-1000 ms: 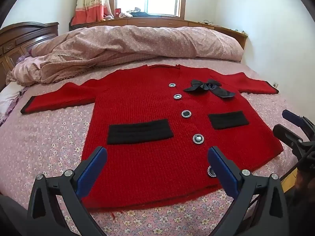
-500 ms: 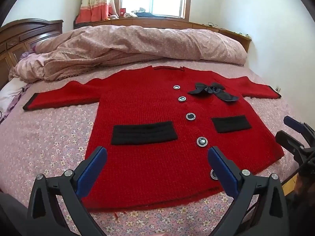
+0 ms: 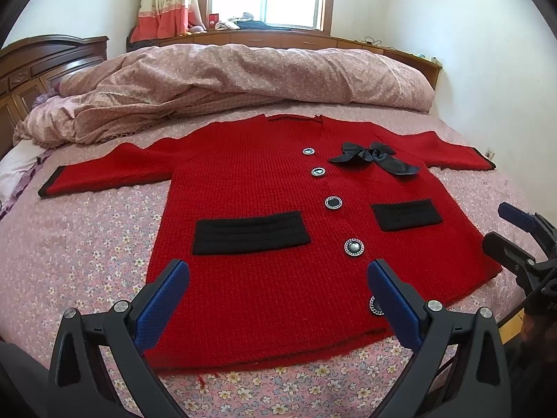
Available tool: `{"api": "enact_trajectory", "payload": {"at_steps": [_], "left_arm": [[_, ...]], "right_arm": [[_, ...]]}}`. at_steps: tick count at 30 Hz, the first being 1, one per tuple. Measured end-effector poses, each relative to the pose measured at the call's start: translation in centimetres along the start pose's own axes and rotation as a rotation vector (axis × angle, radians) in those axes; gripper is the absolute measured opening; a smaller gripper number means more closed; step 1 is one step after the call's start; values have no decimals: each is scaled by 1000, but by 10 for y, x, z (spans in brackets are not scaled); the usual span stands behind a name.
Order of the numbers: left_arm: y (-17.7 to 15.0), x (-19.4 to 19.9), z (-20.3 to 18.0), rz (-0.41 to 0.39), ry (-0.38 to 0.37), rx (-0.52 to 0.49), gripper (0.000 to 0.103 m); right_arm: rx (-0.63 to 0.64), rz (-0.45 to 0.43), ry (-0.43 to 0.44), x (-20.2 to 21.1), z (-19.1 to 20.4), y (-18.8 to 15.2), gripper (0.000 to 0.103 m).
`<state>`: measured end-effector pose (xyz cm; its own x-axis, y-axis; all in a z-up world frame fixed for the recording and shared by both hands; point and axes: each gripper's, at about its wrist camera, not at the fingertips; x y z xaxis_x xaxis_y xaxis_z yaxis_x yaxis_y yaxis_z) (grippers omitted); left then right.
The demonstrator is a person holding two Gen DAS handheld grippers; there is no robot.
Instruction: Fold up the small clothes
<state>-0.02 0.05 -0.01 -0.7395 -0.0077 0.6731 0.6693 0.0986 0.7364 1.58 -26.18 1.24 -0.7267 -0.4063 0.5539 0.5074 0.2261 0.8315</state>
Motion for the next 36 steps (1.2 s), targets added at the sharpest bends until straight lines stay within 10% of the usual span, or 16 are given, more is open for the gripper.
{"api": "enact_trajectory", "payload": {"at_steps": [36], "left_arm": [[1,1,-1,-3,-13,-22,99]], "right_arm": [[-18,23,29,-7,-2,-3,103]]}}
Point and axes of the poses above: each gripper's, at about its wrist camera, not at the fingertips, and x roughly against the way its jaws point, z to its left, y to its top, and after that the axes turned 1 degree about z, right-handed
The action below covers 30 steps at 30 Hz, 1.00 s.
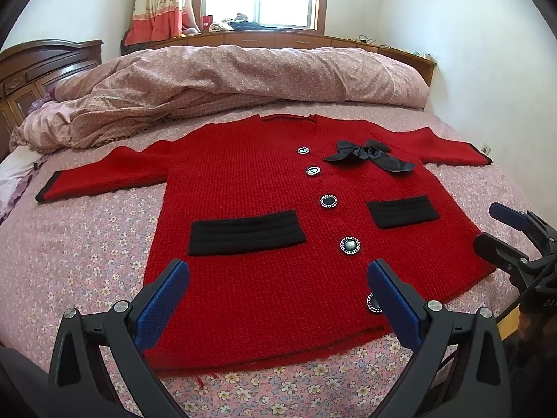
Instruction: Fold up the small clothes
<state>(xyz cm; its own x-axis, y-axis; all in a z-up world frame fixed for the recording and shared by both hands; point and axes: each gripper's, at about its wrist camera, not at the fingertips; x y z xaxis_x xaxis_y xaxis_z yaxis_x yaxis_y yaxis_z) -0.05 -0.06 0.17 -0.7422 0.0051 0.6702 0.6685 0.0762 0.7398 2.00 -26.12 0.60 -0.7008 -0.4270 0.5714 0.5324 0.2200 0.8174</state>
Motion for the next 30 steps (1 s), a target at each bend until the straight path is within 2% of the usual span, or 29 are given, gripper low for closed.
{"api": "enact_trajectory", "payload": {"at_steps": [25,30], "left_arm": [[-2,-1,2,13,0,7,99],[0,-5,7,25,19,14,99]], "right_arm": [[2,8,1,-3,1,-1,103],[-1,18,0,-4,2,-1,103]]}}
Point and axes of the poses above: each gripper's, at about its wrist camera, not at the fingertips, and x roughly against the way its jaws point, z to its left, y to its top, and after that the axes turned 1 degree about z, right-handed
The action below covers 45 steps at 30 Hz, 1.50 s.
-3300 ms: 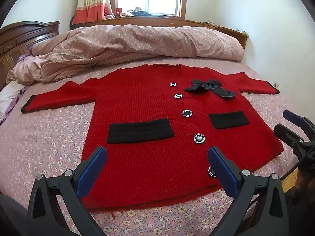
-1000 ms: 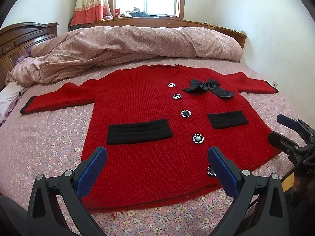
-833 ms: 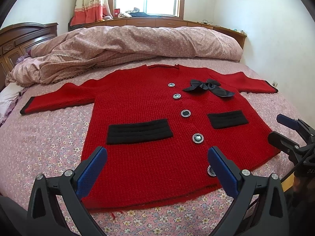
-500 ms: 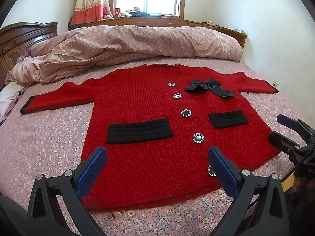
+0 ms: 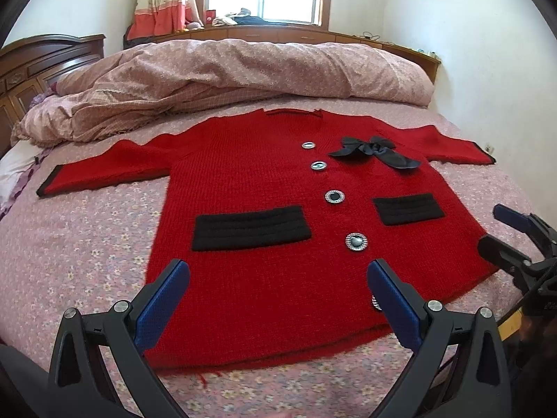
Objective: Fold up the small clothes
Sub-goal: 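Grasp the black cuff of one red sleeve with the left gripper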
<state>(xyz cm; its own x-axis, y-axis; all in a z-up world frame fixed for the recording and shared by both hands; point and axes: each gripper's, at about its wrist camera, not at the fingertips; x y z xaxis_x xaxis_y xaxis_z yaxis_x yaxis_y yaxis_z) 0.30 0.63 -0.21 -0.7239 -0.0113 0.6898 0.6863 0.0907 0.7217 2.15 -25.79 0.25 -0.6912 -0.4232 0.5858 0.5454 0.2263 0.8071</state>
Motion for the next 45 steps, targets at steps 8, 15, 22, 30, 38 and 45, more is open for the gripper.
{"api": "enact_trajectory", "payload": {"at_steps": [8,15,22,30,38,45], "left_arm": [[40,-27,98,34,64,177,99],[70,-49,252,-19,279,381,98],[51,-72,404,-3,333,679,97],[28,-103,487,-49,220,927,94],[50,-128,511,-66,277,914,69],[50,-115,515,-124,294,1020,3]], "right_arm": [[-17,-40,26,-15,1,35,103],[-138,-57,89,-57,-8,83,103],[-194,-46,71,-115,-24,121,103],[-141,-40,-109,-147,-59,137,103],[-225,21,-74,-166,-78,125,103],[-198,37,-74,-166,-74,124,103]]}}
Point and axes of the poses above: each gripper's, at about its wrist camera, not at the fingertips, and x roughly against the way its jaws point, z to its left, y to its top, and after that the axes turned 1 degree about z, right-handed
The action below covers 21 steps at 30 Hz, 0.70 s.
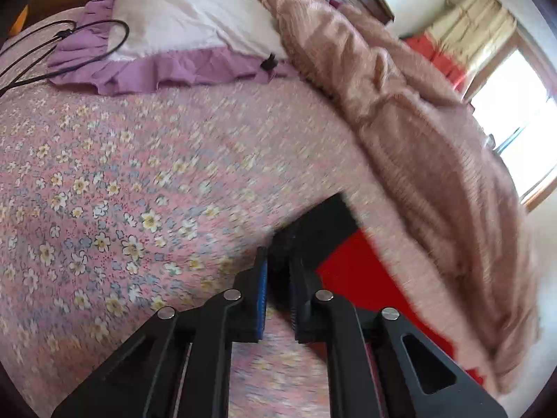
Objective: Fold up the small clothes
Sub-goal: 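Grasp the black cuff of one red sleeve with the left gripper, then fold the held sleeve across the cardigan body with the left gripper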
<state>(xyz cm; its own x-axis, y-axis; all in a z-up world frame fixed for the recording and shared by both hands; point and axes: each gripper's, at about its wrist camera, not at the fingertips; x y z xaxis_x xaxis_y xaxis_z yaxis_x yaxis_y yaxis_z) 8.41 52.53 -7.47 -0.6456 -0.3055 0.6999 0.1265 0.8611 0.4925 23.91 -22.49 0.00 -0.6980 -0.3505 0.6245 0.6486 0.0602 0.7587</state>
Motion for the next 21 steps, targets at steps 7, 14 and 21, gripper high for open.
{"api": "enact_trajectory", "payload": {"at_steps": [7,14,21], "left_arm": [[-17,60,-93,-64,-244,-51,3],[-119,119,-253,-42,-499,-295,3],[-269,142,-370,14,-636,-489,3]], "right_arm": [[-64,-49,14,20,-15,11,103],[-53,-130,-42,58,-40,18,103],[-66,-190,-138,94,-84,15,103]]}}
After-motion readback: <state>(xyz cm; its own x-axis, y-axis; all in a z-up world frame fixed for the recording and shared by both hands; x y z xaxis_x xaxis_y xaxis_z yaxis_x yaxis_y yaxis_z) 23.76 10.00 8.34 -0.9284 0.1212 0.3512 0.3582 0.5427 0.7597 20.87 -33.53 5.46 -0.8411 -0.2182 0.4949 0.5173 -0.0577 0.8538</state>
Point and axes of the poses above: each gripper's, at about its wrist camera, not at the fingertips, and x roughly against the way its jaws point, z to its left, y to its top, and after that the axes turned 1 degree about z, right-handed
